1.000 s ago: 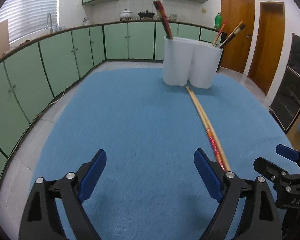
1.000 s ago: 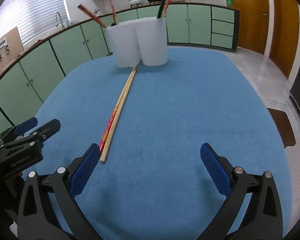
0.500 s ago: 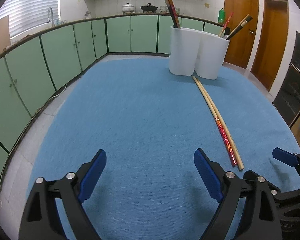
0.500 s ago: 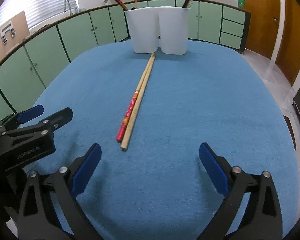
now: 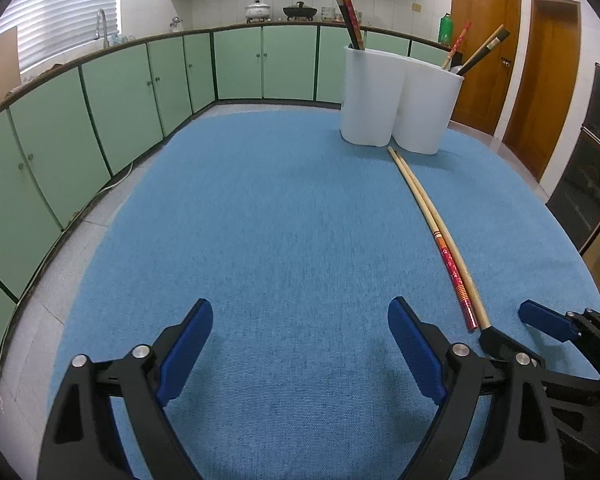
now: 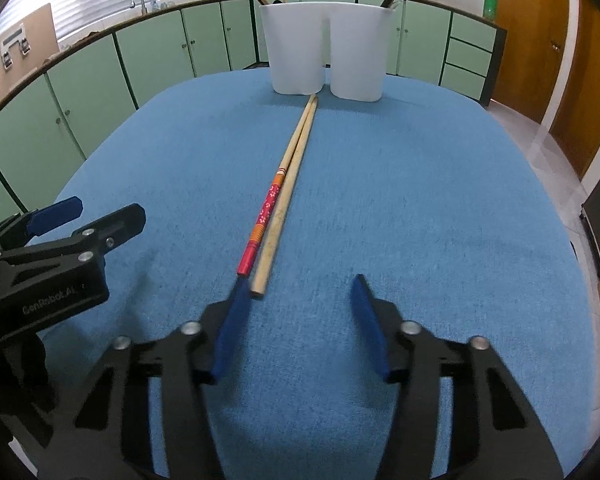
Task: Organize utensils
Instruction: 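Grasp the remaining plain wooden chopstick with the right tool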
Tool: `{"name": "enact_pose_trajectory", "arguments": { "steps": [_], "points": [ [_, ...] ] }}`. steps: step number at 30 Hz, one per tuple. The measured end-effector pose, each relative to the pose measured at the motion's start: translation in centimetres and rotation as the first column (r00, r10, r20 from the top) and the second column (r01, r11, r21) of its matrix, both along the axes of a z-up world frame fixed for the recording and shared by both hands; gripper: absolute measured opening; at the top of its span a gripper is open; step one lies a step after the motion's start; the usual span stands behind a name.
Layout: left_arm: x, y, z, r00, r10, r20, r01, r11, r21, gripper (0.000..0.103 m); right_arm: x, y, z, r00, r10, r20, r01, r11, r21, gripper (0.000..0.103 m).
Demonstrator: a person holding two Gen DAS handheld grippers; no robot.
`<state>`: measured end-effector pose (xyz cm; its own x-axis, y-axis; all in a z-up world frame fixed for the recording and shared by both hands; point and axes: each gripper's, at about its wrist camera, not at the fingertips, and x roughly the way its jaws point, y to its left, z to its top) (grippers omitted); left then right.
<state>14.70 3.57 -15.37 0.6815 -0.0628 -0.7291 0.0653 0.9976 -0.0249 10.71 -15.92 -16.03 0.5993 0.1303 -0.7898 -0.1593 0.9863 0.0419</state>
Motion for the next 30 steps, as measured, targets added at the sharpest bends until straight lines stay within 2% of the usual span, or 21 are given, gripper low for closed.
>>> {"name": "enact_pose_trajectory", "arguments": {
  "steps": [1, 3, 6, 14, 25, 26, 29, 30],
  "points": [
    [0.0, 0.0, 0.0, 1.000, 0.000, 0.000, 0.000, 1.000, 0.000, 0.088, 0.0, 0.0, 0.0, 1.000, 0.001, 0.001, -0.001, 1.000, 0.001, 0.038],
    [0.0, 0.0, 0.0, 1.000, 0.000, -0.001, 0.000, 1.000, 0.001, 0.088, -0.1, -0.1, 0.0, 1.000, 0.000, 0.003, 0.000, 1.000, 0.005, 0.024],
    [0.1, -0.1, -0.1, 1.000, 0.001, -0.003, -0.001, 1.000, 0.004, 0.088, -0.1, -0.7, 0.0, 1.000, 0.003, 0.000, -0.003, 1.000, 0.021, 0.014],
    [0.0, -0.3, -0.1, 1.000, 0.000, -0.001, 0.000, 1.000, 0.013, 0.088, -0.6, -2.3, 0.1, 1.000, 0.012, -0.002, -0.012, 0.994, 0.105, 0.023],
    [-0.2, -0.9, -0.3, 1.000, -0.006, -0.003, 0.006, 0.999, 0.036, 0.088, -0.4, -1.0, -0.1, 0.999, 0.042, -0.004, -0.042, 0.996, 0.079, 0.023],
    [-0.1, -0.9, -0.3, 1.000, -0.006, -0.005, 0.006, 0.999, 0.038, 0.088, -0.3, -1.0, -0.1, 0.999, 0.044, -0.003, -0.043, 0.996, 0.076, 0.021],
    [-0.2, -0.9, -0.3, 1.000, -0.006, -0.005, 0.006, 0.999, 0.040, 0.088, -0.1, -1.0, -0.1, 0.999, 0.054, -0.008, -0.053, 0.995, 0.082, 0.007],
    [-0.2, -1.0, -0.3, 1.000, -0.008, -0.005, 0.008, 0.999, 0.039, 0.088, -0.1, -1.1, -0.2, 0.999, 0.053, -0.011, -0.052, 0.994, 0.092, 0.007]
  ]
}}
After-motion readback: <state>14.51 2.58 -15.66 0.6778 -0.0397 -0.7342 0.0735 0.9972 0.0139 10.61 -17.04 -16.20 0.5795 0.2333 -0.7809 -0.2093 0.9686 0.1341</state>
